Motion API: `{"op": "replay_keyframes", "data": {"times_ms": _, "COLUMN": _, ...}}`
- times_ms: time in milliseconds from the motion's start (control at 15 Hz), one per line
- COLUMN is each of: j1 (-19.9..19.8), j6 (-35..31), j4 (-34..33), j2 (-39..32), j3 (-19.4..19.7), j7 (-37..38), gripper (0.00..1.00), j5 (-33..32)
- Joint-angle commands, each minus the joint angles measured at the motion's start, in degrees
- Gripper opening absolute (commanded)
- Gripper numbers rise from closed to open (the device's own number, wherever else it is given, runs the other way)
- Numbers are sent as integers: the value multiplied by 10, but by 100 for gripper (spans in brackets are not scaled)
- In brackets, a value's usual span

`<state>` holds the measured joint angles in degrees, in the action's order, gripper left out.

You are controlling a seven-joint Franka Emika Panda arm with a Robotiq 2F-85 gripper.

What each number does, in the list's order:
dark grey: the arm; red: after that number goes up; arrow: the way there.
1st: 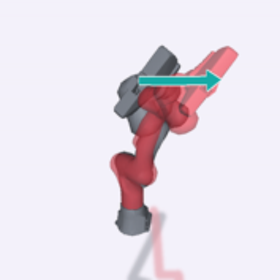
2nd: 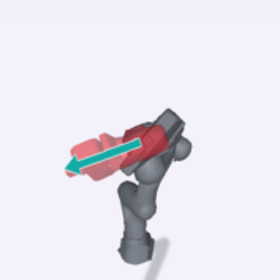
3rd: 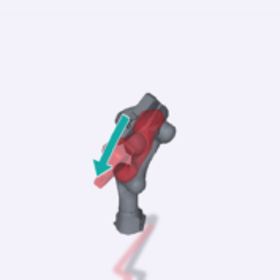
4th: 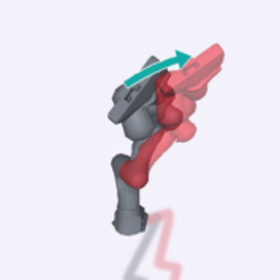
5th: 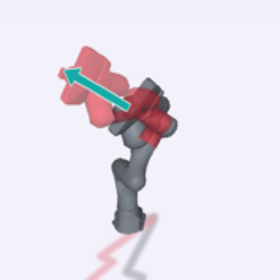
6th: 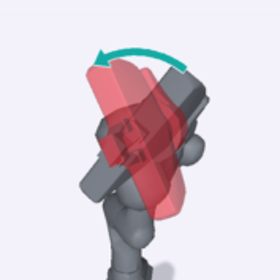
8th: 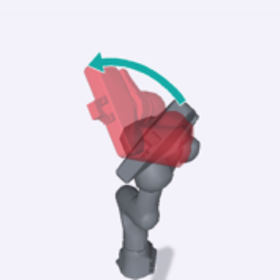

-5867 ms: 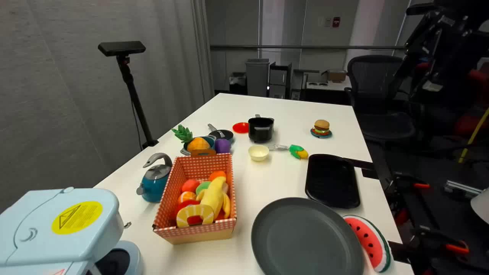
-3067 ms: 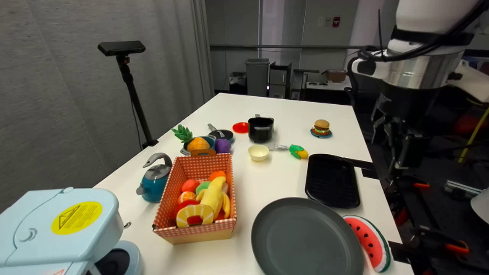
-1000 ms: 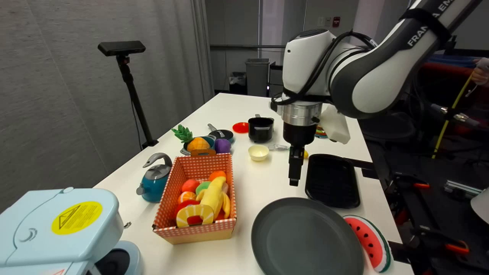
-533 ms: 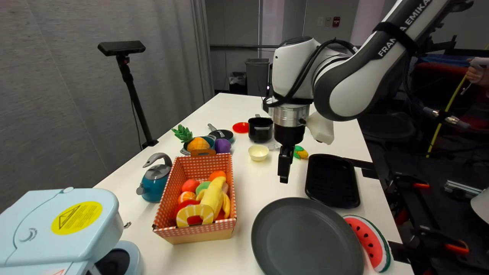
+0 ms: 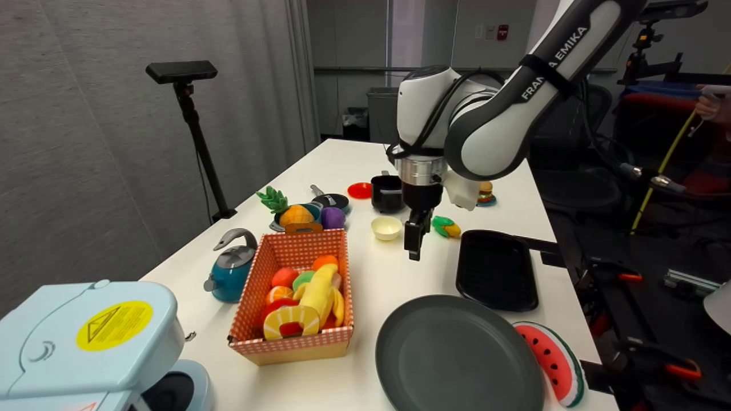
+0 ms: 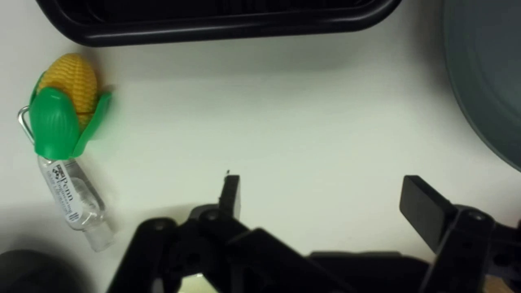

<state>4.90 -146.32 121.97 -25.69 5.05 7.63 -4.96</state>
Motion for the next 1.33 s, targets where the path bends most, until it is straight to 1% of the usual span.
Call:
{"op": "replay_keyframes", "data": {"times_ms": 0, "j1": -3, "j6": 24, "j4": -34, "j2": -21, "j3": 11, "j7": 17, "gripper": 100, "j5": -17}}
{"op": "replay_keyframes", "data": {"times_ms": 333, "j1": -5, "j6": 43, "j4": -61, "j2": -36, "j3": 16, "j7": 16, "gripper": 100, "j5": -13}}
{"op": "replay_keyframes", "data": {"times_ms": 733, "j1": -11, "j6": 82, "j4": -116, "j2": -67, "j3": 22, "j7": 27, "gripper": 100, "j5": -11}}
{"op": "replay_keyframes", "data": {"times_ms": 1267, "j1": -19, "j6": 99, "j4": -177, "j2": -112, "j3": 35, "j7": 36, "gripper": 100, "j5": -13}}
